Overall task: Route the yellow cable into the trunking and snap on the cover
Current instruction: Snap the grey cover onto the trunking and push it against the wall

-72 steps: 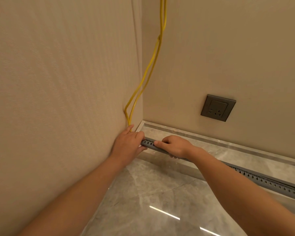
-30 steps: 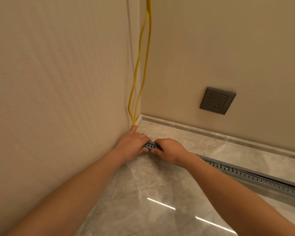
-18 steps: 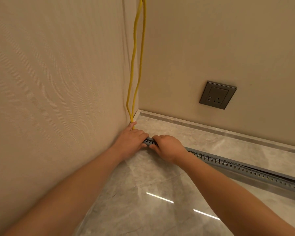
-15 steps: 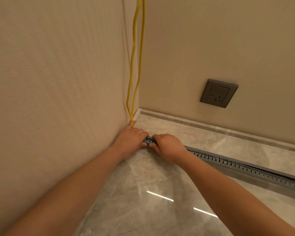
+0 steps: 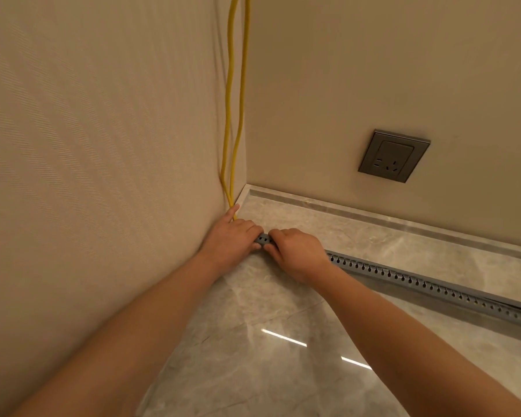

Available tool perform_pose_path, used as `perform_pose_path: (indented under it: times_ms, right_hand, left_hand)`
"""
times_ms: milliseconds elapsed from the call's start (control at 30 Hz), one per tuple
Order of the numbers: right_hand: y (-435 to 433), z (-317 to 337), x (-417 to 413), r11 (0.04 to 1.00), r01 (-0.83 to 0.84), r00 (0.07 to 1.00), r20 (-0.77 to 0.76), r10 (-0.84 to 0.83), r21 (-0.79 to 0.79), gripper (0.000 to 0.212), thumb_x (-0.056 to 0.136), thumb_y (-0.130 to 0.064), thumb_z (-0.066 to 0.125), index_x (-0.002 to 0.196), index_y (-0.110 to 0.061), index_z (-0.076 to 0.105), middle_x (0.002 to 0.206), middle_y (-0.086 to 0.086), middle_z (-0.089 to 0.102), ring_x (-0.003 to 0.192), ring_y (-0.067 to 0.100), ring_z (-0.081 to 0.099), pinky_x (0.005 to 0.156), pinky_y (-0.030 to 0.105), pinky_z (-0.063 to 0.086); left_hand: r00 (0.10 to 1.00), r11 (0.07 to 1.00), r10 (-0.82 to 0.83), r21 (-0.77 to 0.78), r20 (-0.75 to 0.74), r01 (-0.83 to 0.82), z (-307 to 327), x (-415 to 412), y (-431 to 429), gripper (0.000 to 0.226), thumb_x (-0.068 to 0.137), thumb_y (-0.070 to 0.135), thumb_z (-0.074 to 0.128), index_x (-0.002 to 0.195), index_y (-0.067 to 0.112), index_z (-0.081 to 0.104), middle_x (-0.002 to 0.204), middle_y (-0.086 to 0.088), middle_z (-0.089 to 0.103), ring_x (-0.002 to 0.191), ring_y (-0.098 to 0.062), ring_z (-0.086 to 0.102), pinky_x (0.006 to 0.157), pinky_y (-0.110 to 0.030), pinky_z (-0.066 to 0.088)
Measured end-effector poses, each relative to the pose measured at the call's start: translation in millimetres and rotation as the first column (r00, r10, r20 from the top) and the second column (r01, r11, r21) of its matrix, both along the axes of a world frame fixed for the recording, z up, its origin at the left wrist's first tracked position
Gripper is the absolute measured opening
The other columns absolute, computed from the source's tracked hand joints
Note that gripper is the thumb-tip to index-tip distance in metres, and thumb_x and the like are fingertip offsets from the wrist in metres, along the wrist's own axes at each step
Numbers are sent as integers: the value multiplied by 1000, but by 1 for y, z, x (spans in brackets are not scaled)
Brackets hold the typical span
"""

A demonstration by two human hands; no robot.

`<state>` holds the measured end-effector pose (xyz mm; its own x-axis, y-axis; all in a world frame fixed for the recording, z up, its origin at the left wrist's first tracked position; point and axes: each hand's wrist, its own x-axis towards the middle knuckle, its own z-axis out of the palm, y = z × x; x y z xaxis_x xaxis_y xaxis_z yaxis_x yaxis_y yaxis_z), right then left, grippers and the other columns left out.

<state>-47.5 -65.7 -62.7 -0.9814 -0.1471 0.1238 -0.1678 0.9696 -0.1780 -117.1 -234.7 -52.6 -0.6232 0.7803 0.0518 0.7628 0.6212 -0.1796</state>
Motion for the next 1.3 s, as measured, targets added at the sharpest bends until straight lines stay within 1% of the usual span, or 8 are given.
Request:
perform_pose_path:
  times_ms: [133, 267, 433, 600, 700, 800, 1033, 1300]
  right_hand:
    - [2, 4, -2, 996, 54, 994, 98, -47, -67, 31, 91, -47, 48, 109, -22, 55, 99, 1, 62, 90, 23, 58, 64, 32, 39]
    - [16, 13, 3, 988, 107, 976, 199, -84, -107, 39, 81, -44, 59, 118, -29, 58, 105, -2, 59, 94, 19, 56, 68, 30, 41]
    - [48, 21, 31, 980, 164, 965, 225, -136, -109, 34, 77, -34, 61, 111, -30, 63, 99, -1, 60, 93, 20, 56, 72, 35, 50]
    - [92, 28, 71, 957, 273, 931, 278, -235, -104, 30, 79, -31, 59, 108, -26, 65, 100, 0, 64, 91, 22, 61, 77, 42, 55]
    - [120, 30, 97, 942, 325, 914, 285, -290, -84, 23, 79, -33, 58, 100, -27, 65, 97, -1, 65, 89, 22, 61, 74, 38, 54]
    - [148, 33, 125, 929, 365, 899, 285, -333, -65, 19, 79, -33, 57, 96, -27, 63, 96, 0, 65, 88, 24, 61, 69, 34, 49]
    - [219, 43, 188, 912, 411, 868, 316, -383, -23, 37, 87, -30, 54, 124, -23, 57, 119, 4, 62, 107, 27, 58, 89, 42, 50]
    - [299, 51, 232, 919, 389, 821, 477, -314, -64, 34, 85, -36, 58, 117, -26, 58, 110, 0, 63, 97, 23, 59, 81, 38, 50]
  left_hand:
    - [1000, 999, 25, 23, 6, -25, 2, 3, 2, 37, 94, 48, 46, 123, 26, 54, 112, 6, 63, 106, -14, 58, 120, -36, 1]
    - [998, 998, 63, -1, 3, -63, 4, 11, 9, 43, 91, 44, 52, 129, 25, 51, 119, 3, 60, 117, -17, 52, 120, -41, 2]
    - [997, 998, 63, -2, 47, -63, 6, 28, 37, 43, 87, 39, 50, 127, 22, 52, 118, -1, 58, 120, -21, 48, 120, -47, 2]
    - [990, 996, -9, 85, 142, -4, 9, 51, 80, 47, 89, 43, 51, 132, 25, 48, 125, -1, 57, 120, -21, 49, 118, -42, 14]
    - [987, 995, -42, 100, 157, 26, 8, 70, 108, 47, 91, 46, 50, 132, 24, 48, 126, 0, 56, 120, -20, 49, 116, -40, 20]
    - [982, 990, -58, 140, 182, 33, 8, 90, 133, 44, 93, 46, 48, 131, 23, 48, 125, 0, 57, 116, -21, 51, 110, -37, 29]
    - [960, 984, -52, 179, 275, 2, 14, 136, 197, 41, 97, 41, 43, 131, 20, 50, 123, -2, 57, 112, -23, 54, 95, -36, 44]
    - [942, 980, -113, 192, 316, 53, 12, 179, 273, 38, 97, 47, 42, 126, 25, 53, 118, 2, 62, 106, -19, 58, 86, -35, 46]
